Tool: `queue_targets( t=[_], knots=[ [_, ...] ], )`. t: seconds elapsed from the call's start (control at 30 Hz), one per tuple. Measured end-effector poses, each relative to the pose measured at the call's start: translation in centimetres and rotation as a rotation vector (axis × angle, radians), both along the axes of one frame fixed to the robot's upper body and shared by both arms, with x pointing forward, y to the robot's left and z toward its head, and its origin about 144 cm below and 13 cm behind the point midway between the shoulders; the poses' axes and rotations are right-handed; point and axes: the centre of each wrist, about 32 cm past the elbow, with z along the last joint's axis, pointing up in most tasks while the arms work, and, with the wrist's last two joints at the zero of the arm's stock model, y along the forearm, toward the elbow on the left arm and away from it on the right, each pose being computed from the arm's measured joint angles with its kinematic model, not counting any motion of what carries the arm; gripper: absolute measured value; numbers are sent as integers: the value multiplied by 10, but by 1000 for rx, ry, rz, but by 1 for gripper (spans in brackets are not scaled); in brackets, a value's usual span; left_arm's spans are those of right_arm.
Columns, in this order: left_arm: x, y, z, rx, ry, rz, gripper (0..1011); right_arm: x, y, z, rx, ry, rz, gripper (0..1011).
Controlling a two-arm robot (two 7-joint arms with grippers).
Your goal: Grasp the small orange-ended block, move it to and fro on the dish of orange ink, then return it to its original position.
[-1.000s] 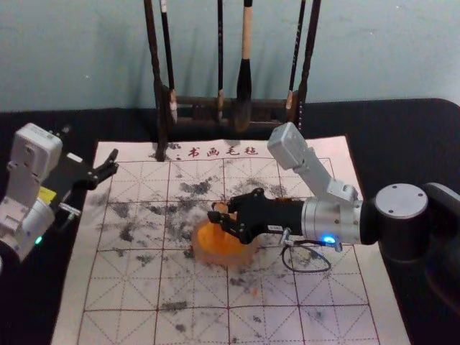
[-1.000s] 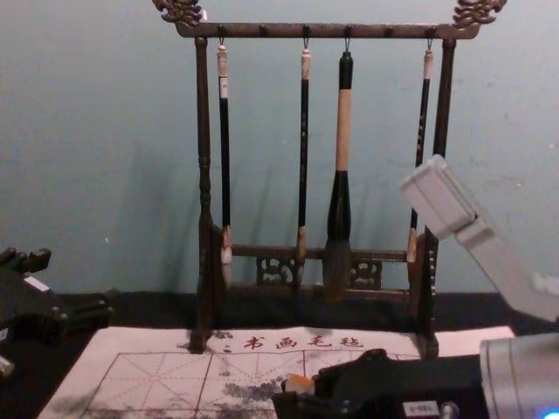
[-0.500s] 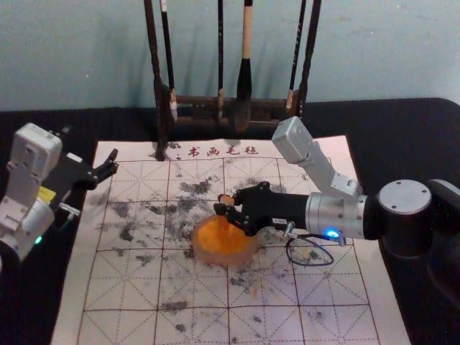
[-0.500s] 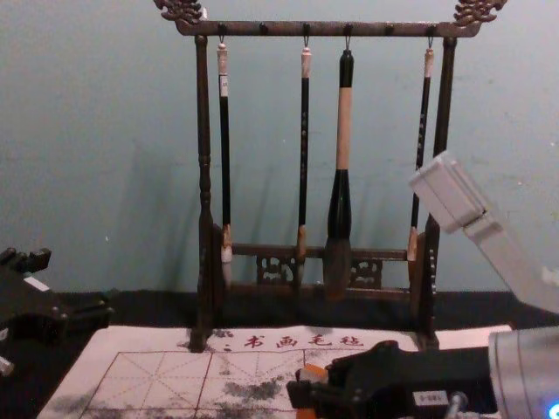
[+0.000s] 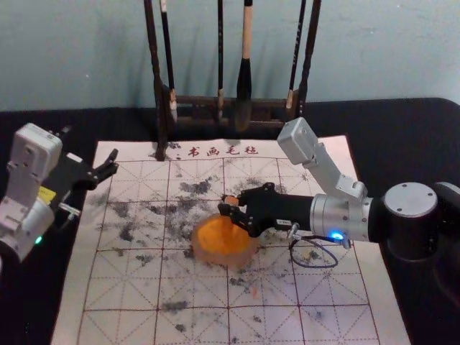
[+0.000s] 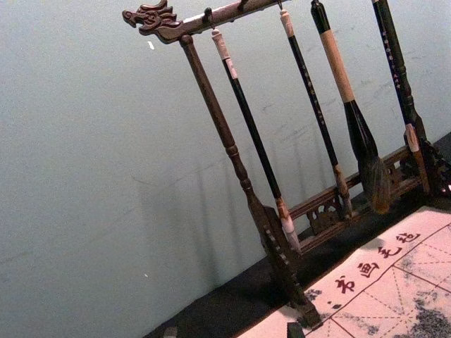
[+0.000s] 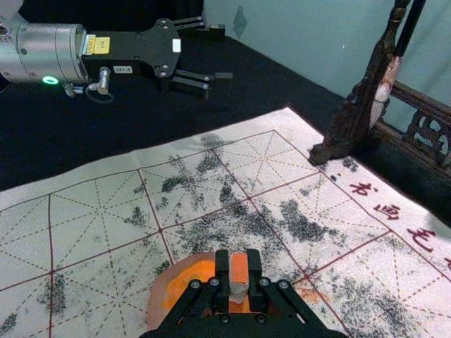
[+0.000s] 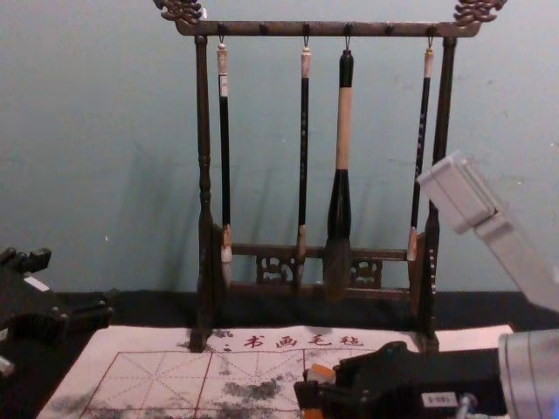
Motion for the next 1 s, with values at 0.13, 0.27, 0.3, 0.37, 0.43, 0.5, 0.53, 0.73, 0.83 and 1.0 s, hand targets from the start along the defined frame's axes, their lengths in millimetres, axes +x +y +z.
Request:
queue_targets(
  t=[0.13, 0.27, 0.3, 0.37, 0.43, 0.5, 0.53, 0.73, 0.83, 1.0],
  knots=[
    [0, 0, 0, 0, 0, 0, 1001, 0, 0, 1, 1, -2, -1, 116],
    [0, 0, 0, 0, 0, 0, 1001, -1, 0, 4, 6, -12, -1, 116],
    [0, 0, 0, 0, 0, 0, 1001, -1, 0, 5, 7, -14, -1, 116],
    [0, 0, 0, 0, 0, 0, 1001, -2, 0, 8, 13, -24, -3, 117],
    [0, 0, 0, 0, 0, 0, 1001, -4, 0, 11, 19, -36, -6, 117],
    [0, 0, 0, 0, 0, 0, 1001, -6, 0, 14, 24, -45, -8, 116],
    [0, 0, 0, 0, 0, 0, 1001, -6, 0, 16, 27, -50, -8, 116],
    [0, 0, 0, 0, 0, 0, 1001, -13, -4, 29, 47, -86, -12, 116],
    [0, 0, 0, 0, 0, 0, 1001, -16, -8, 36, 57, -100, -13, 116],
    [0, 0, 0, 0, 0, 0, 1001, -25, -18, 48, 64, -130, -27, 116]
  ],
)
